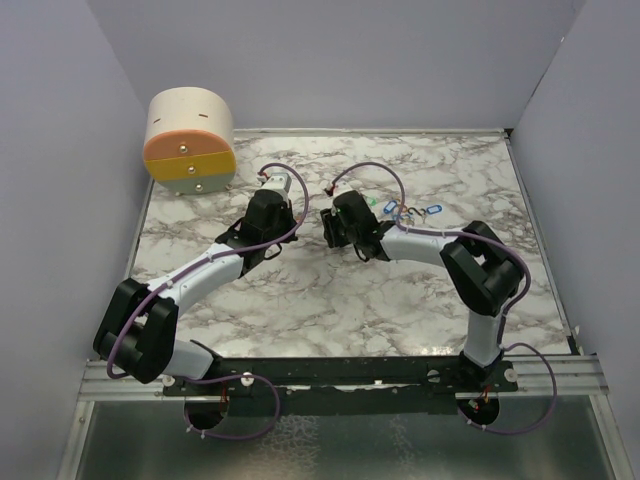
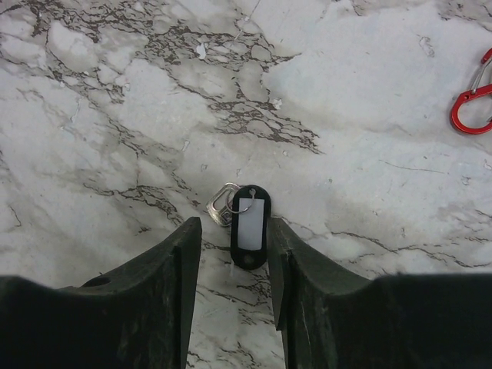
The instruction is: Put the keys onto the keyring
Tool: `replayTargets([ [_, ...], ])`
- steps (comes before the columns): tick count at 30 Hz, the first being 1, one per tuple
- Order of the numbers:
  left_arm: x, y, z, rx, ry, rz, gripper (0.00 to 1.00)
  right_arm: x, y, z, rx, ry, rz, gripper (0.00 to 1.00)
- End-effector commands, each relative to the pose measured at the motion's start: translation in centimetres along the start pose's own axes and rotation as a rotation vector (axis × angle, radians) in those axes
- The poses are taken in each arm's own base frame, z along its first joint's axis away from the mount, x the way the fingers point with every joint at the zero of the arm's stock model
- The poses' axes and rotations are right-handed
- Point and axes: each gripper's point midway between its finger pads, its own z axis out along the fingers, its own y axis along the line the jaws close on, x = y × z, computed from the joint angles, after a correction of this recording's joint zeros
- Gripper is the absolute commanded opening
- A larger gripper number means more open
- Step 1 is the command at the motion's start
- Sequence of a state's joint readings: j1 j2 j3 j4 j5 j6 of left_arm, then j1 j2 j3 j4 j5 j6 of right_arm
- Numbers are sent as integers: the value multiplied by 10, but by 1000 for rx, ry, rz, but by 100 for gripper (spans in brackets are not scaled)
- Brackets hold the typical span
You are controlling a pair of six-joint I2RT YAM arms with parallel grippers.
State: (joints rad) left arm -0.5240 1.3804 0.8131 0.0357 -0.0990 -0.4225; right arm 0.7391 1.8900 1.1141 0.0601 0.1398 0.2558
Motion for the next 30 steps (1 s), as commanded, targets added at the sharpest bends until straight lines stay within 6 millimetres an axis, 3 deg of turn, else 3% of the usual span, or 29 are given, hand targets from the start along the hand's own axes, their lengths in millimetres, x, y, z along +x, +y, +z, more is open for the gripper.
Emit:
replayTargets([
  [1, -13, -1, 1, -9, -39, 12, 0, 3, 3, 9, -17, 24, 29, 41],
  [15, -11, 3, 3, -29, -37, 24, 0, 12, 3, 25, -7, 45, 58, 39],
  [19, -11, 4, 3, -31, -37, 24, 0, 14, 1, 30, -4, 46, 64, 29],
  [23, -10, 4, 4, -35, -35, 24, 0, 15, 0, 33, 4, 47, 69, 10],
  [30, -9, 4, 5, -30, -31, 21, 0, 4, -8, 22, 38, -14, 65, 1],
])
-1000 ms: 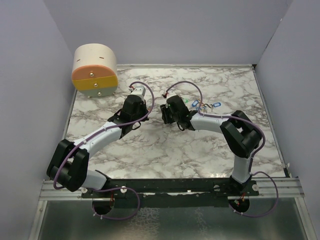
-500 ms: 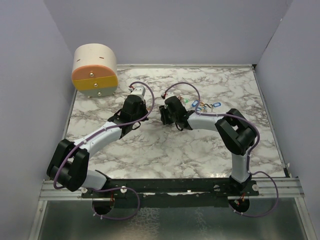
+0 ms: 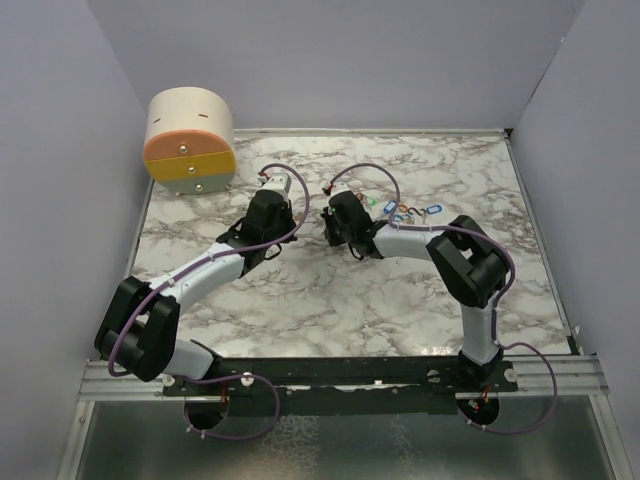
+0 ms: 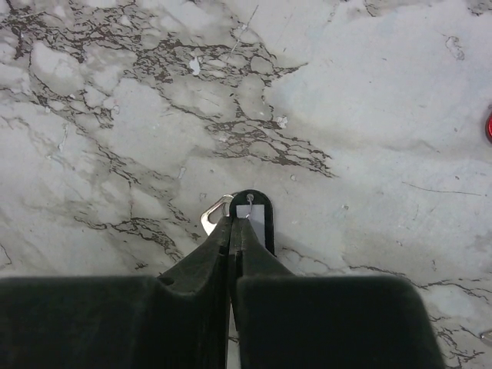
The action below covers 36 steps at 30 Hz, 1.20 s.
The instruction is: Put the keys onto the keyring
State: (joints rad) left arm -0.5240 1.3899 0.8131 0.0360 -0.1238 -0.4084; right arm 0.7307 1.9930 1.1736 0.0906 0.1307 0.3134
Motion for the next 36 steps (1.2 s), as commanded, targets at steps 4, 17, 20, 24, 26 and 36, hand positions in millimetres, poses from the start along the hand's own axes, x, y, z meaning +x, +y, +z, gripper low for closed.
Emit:
replayTargets([
  [4, -11, -3, 2, -1, -31, 3, 0, -19, -15, -21, 50, -111, -15, 1],
  [17, -16, -12, -2, 46, -45, 3, 0, -52, -26, -90, 37, -362, -89, 1],
  [20, -14, -11, -2, 45, -42, 4, 0, -47, -24, -81, 46, -279, -81, 11],
  [24, -15, -11, -3, 45, -44, 4, 0, -36, -15, -61, 19, -176, -60, 60],
  [26, -15, -10, -4, 42, -47, 4, 0, -30, -10, -52, -3, -142, -60, 64],
  [36, -14, -8, -3, 30, -46, 12, 0, -2, -7, -16, -6, -14, -77, 64],
])
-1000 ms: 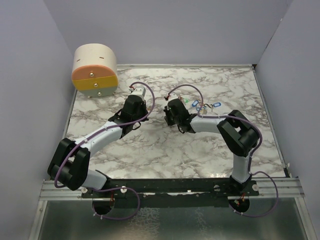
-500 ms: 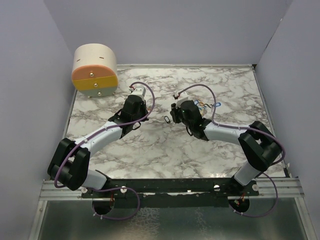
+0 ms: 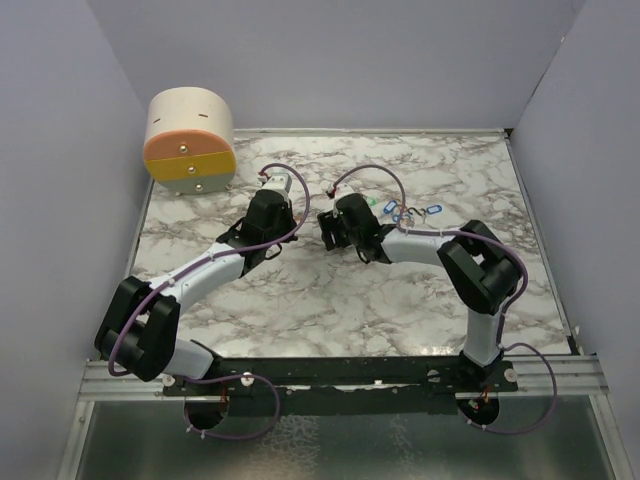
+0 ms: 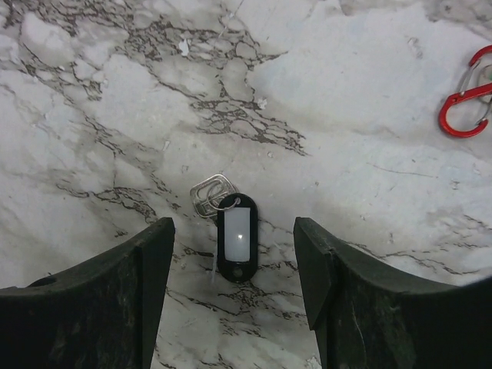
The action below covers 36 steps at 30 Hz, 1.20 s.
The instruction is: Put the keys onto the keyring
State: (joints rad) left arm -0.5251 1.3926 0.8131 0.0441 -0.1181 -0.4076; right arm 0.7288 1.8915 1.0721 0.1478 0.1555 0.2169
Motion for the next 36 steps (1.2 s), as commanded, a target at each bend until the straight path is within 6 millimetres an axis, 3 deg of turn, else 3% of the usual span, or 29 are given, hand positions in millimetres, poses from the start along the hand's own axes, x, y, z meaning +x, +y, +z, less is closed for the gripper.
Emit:
replayTargets([
  [1, -13, -6, -3, 20, -43, 13, 0, 8, 4, 9, -21, 51, 11, 64],
  [12, -13, -6, -1, 18, -42, 13, 0, 24, 10, 19, -47, 136, -9, 59],
  [23, -21, 2, -13, -20, -70, 18, 0, 9, 70, -22, -392, 210, 30, 56],
  [25, -22, 4, -16, -26, -77, 18, 0, 2, 68, -25, -378, 187, 39, 54],
  [31, -25, 9, -22, -47, -90, 25, 0, -12, 34, -24, -193, 85, 15, 53],
  [36, -23, 9, -19, -42, -85, 23, 0, -8, 20, -18, -144, 35, -87, 51],
])
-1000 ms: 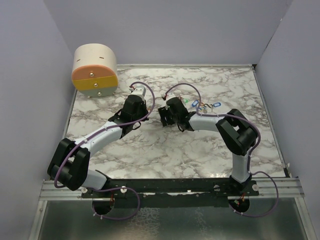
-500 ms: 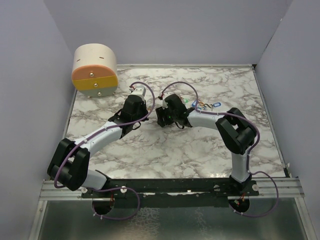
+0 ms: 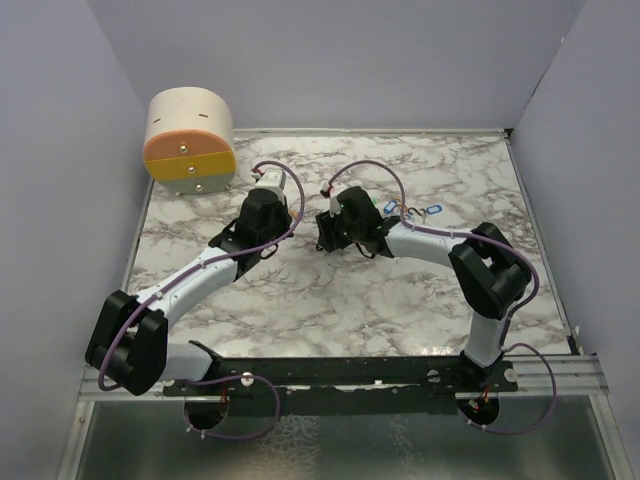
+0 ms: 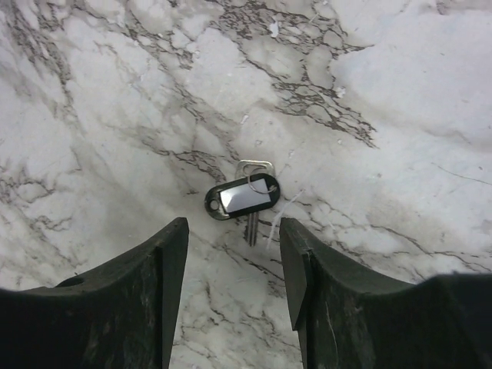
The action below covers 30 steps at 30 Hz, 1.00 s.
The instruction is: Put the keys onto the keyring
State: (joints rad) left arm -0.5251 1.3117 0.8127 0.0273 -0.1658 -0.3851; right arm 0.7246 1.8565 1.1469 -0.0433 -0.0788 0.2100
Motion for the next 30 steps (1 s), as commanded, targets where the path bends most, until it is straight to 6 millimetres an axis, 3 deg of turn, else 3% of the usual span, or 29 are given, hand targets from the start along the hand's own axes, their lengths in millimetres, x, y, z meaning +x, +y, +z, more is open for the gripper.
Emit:
replayTargets([
  [1, 1, 5, 1, -18, -5, 10, 0, -8, -17, 0, 72, -86, -100, 51],
  [20, 9, 5, 11, -20, 24, 10, 0, -3, -33, 25, 117, -186, -188, 45],
  [30, 12, 6, 14, -27, 33, 14, 0, -1, -30, 33, 92, -192, -221, 43],
])
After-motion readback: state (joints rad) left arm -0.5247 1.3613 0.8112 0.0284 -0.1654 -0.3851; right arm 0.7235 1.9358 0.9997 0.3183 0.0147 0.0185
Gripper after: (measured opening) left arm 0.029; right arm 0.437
